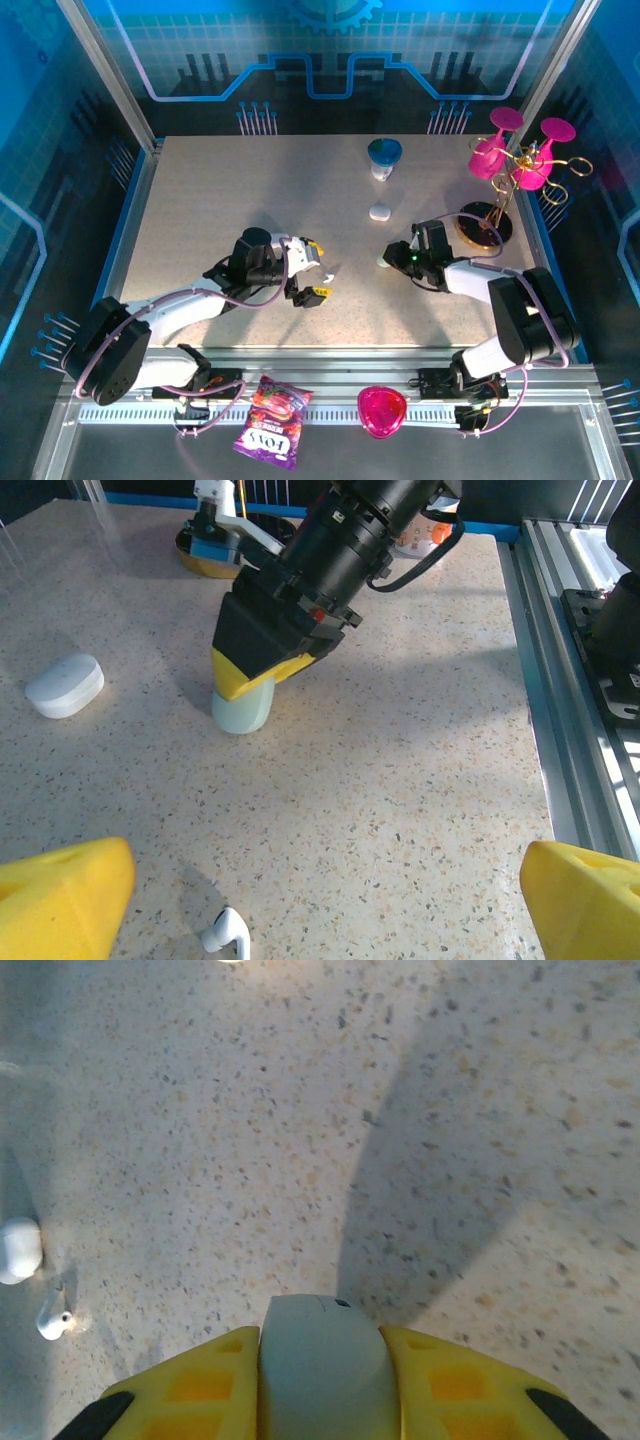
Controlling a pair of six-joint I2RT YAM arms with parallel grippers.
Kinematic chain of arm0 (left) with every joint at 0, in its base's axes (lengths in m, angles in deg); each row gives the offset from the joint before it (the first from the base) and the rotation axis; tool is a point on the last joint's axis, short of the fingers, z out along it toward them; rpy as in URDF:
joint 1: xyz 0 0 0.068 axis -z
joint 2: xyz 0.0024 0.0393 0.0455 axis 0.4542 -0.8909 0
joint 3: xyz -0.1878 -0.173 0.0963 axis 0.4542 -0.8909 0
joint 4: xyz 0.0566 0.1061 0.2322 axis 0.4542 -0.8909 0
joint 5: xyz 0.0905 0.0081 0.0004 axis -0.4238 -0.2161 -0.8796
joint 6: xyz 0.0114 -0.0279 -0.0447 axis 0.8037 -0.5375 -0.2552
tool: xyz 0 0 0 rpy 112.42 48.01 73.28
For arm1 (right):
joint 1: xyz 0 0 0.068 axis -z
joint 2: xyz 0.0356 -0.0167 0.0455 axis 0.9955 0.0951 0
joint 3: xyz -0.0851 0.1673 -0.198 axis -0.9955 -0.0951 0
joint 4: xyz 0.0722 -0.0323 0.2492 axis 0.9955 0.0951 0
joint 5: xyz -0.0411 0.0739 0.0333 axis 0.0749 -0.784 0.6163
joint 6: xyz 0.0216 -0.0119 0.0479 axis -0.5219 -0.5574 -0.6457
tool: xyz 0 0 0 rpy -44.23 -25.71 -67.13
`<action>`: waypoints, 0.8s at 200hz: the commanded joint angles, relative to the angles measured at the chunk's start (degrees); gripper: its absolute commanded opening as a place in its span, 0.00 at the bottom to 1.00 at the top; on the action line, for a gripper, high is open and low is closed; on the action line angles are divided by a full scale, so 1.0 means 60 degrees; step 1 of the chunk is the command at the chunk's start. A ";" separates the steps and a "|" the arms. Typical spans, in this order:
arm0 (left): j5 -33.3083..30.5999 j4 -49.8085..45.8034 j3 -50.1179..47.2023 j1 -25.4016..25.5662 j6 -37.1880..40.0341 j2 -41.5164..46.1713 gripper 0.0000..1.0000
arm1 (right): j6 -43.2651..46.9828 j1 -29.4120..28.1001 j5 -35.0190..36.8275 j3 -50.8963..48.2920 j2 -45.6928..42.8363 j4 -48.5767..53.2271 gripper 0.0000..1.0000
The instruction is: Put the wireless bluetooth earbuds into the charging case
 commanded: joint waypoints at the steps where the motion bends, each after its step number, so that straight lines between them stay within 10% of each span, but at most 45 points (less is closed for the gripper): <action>1: 0.0357 -0.0221 0.0329 0.0039 0.0118 -0.0182 0.99 | -0.0001 0.0175 -0.0024 -0.0052 0.0454 -0.0460 0.22; 105: -0.2506 -0.0256 0.0717 -0.0570 -0.1623 -0.0341 0.99 | 0.1352 0.0626 0.1148 -0.0039 -0.1191 0.1591 0.76; 160: -0.4450 -0.2417 0.1796 -0.1612 -0.2623 -0.0960 0.99 | 0.2912 -0.0297 0.1750 0.0368 -0.3024 0.3171 0.87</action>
